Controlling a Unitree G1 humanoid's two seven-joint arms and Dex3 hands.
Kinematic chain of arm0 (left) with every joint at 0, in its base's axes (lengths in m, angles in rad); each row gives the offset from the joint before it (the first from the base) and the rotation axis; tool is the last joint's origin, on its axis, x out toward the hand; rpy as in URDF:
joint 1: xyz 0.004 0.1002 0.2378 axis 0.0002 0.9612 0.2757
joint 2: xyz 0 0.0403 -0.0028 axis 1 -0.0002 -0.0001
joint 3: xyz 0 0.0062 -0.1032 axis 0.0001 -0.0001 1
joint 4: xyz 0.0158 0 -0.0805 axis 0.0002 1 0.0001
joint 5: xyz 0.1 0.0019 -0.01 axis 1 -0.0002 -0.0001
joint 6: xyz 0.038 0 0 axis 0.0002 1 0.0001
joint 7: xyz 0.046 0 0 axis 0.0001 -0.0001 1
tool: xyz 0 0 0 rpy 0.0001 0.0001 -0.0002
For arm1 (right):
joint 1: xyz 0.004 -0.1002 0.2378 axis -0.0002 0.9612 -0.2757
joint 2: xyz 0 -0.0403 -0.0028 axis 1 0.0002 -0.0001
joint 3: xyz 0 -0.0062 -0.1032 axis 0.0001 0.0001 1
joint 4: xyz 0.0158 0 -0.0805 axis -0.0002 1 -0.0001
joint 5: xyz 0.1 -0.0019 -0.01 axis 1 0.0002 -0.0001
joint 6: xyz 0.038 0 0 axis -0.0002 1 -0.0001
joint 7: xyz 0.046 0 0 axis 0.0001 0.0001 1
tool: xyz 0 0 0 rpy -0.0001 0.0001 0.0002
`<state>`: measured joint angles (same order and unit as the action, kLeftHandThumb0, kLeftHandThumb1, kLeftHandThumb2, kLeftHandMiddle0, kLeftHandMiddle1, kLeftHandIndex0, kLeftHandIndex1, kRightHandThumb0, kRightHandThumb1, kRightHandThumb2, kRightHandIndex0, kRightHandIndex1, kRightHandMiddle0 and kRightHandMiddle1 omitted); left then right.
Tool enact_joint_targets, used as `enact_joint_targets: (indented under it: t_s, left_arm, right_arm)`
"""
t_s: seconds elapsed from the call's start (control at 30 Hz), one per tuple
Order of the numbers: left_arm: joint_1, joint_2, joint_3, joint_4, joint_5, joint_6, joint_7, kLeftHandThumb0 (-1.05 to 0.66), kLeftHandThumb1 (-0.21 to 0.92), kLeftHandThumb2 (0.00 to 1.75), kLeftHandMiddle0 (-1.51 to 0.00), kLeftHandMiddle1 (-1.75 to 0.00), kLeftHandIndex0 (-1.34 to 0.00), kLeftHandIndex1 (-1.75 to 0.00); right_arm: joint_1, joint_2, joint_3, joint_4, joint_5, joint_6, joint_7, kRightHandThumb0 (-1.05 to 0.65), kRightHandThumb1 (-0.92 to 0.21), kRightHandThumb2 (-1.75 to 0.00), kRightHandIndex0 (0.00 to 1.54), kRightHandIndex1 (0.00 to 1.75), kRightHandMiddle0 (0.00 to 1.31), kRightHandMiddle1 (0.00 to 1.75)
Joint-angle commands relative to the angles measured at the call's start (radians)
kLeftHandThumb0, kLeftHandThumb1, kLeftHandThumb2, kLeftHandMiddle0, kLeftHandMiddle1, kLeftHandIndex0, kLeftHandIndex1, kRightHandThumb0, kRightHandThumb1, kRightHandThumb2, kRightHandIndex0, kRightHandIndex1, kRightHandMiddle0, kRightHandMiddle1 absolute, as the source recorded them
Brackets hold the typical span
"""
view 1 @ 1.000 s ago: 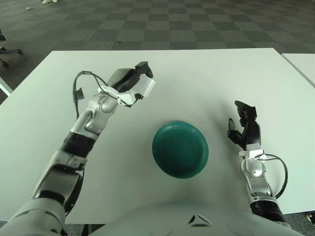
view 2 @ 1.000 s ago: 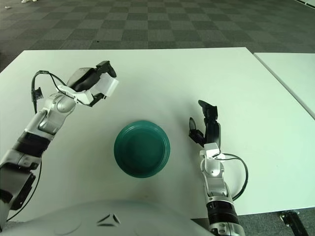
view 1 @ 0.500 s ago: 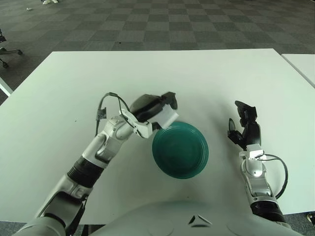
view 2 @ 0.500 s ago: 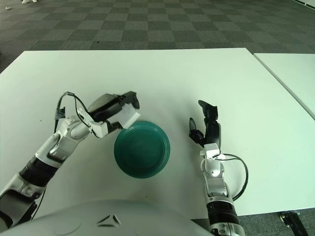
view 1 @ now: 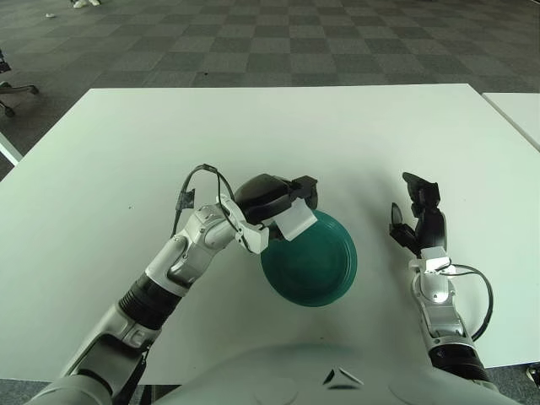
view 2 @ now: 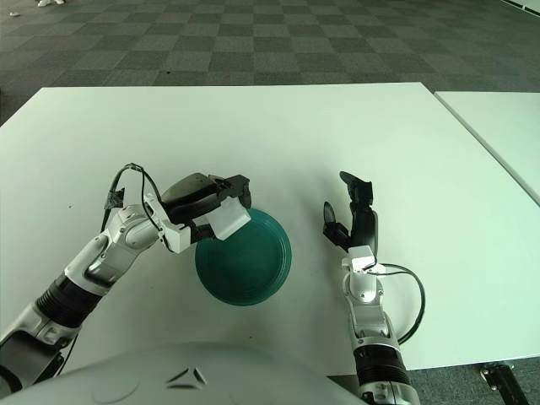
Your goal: Put the charger into the plate.
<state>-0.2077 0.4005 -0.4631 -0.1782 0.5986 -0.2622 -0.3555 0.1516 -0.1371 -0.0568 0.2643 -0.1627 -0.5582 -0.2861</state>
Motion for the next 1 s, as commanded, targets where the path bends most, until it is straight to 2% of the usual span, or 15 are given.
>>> enact_joint_targets:
  t_s: [0.0,0.23,0.37,0.6,0.67,0.7,0.8,0.97]
  left_arm:
    - [0.026,0.000,-0.021,-0.039,-0.011,0.003,-0.038,0.00,0.05,1.62,-0.79,-1.74,-0.60,-1.75]
    - [0.056,-0.007,-0.047,-0.071,-0.026,-0.013,-0.073,0.00,0.06,1.61,-0.80,-1.73,-0.59,-1.75]
    - [0.052,-0.012,-0.068,-0.056,-0.022,-0.051,-0.072,0.00,0.06,1.61,-0.80,-1.73,-0.59,-1.75]
    - [0.017,0.004,-0.102,-0.030,0.058,-0.119,-0.062,0.00,0.03,1.64,-0.81,-1.74,-0.61,-1.75]
    - [0.011,0.006,-0.106,-0.028,0.084,-0.132,-0.058,-0.01,0.00,1.61,-0.83,-1.74,-0.75,-1.54]
    - [0.010,0.007,-0.107,-0.026,0.093,-0.138,-0.056,-0.01,0.03,1.60,-0.77,-1.74,-0.72,-1.61]
    - [-0.001,0.015,-0.110,-0.029,0.132,-0.156,-0.059,-0.01,0.10,1.55,-0.68,-1.75,-0.66,-1.69]
    - [-0.010,0.017,-0.114,-0.013,0.150,-0.175,-0.066,-0.01,0.16,1.49,-0.62,-1.75,-0.62,-1.72]
  right_arm:
    - [0.110,0.052,0.032,0.103,-0.031,-0.013,-0.012,-0.78,-0.92,-0.65,0.28,0.00,0.00,0.94]
    - [0.115,0.058,0.038,0.098,-0.039,-0.012,-0.021,-0.78,-0.92,-0.65,0.28,0.00,0.00,0.94]
    - [0.116,0.061,0.042,0.099,-0.043,-0.012,-0.026,-0.78,-0.92,-0.65,0.28,0.00,0.00,0.94]
    - [0.113,0.063,0.049,0.102,-0.048,-0.010,-0.035,-0.78,-0.92,-0.65,0.28,0.00,0.00,0.94]
    - [0.112,0.063,0.050,0.103,-0.049,-0.010,-0.037,-0.78,-0.92,-0.65,0.28,0.00,0.00,0.94]
    - [0.111,0.064,0.051,0.106,-0.050,-0.011,-0.038,-0.78,-0.92,-0.65,0.28,0.00,0.00,0.94]
    - [0.107,0.066,0.053,0.114,-0.052,-0.012,-0.042,-0.78,-0.92,-0.65,0.28,0.00,0.00,0.94]
    - [0.100,0.068,0.056,0.125,-0.057,-0.013,-0.048,-0.78,-0.92,-0.65,0.28,0.00,0.00,0.94]
